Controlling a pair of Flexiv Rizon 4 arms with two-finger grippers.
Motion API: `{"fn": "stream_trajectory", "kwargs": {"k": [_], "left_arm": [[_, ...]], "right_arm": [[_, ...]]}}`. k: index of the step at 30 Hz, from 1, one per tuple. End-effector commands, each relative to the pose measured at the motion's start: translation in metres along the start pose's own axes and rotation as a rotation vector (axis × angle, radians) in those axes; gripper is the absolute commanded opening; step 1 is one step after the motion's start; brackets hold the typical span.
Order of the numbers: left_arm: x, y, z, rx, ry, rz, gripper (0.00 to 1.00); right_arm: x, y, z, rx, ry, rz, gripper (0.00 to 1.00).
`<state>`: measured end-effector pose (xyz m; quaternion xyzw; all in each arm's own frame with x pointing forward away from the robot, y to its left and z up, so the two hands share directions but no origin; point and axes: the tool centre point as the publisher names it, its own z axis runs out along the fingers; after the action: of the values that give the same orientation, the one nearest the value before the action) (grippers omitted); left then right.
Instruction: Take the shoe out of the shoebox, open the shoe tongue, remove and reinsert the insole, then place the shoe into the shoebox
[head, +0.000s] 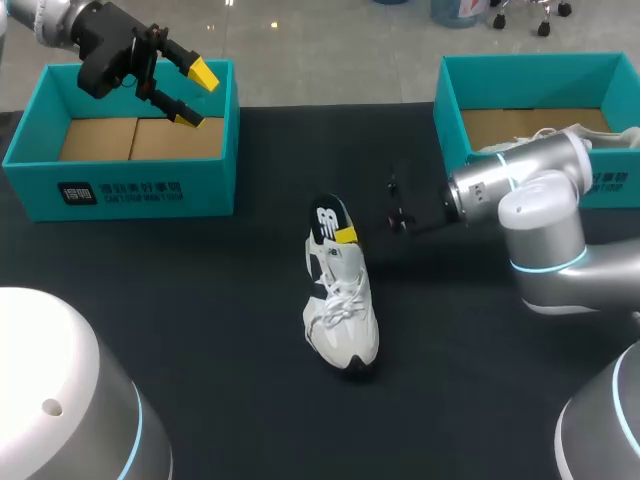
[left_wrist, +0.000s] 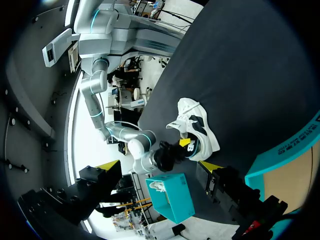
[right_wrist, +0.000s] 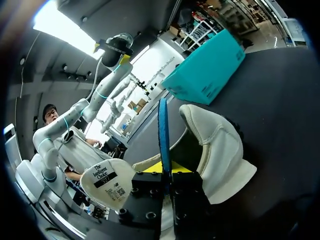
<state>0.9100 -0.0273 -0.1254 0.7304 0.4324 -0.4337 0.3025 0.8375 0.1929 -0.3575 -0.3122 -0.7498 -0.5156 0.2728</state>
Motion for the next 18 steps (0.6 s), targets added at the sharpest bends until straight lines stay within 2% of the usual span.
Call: {"fn": "stream_trajectory", "kwargs": {"k": [1, 6, 7, 8, 10, 18], "left_arm": [[0.000, 0.000, 0.000, 0.000, 0.003, 0.000, 1.00], [0.000, 0.000, 0.000, 0.000, 0.003, 0.000, 1.00], [0.000, 0.000, 0.000, 0.000, 0.003, 0.000, 1.00], [0.000, 0.000, 0.000, 0.000, 0.003, 0.000, 1.00], [0.000, 0.000, 0.000, 0.000, 0.003, 0.000, 1.00], [0.000, 0.000, 0.000, 0.000, 0.003, 0.000, 1.00]], "right_arm": [[0.006, -0.013, 0.000, -0.004, -0.011, 0.014, 0.00], [0.007, -0.015, 0.001, 0.000, -0.009, 0.023, 0.00], [0.008, -0.014, 0.002, 0.000, -0.007, 0.023, 0.18], [0.007, -0.012, 0.002, 0.000, -0.003, 0.018, 0.27], [0.008, -0.005, 0.001, 0.001, -0.005, 0.004, 0.32], [0.010, 0.023, 0.000, 0.002, 0.000, -0.057, 0.31]]}}
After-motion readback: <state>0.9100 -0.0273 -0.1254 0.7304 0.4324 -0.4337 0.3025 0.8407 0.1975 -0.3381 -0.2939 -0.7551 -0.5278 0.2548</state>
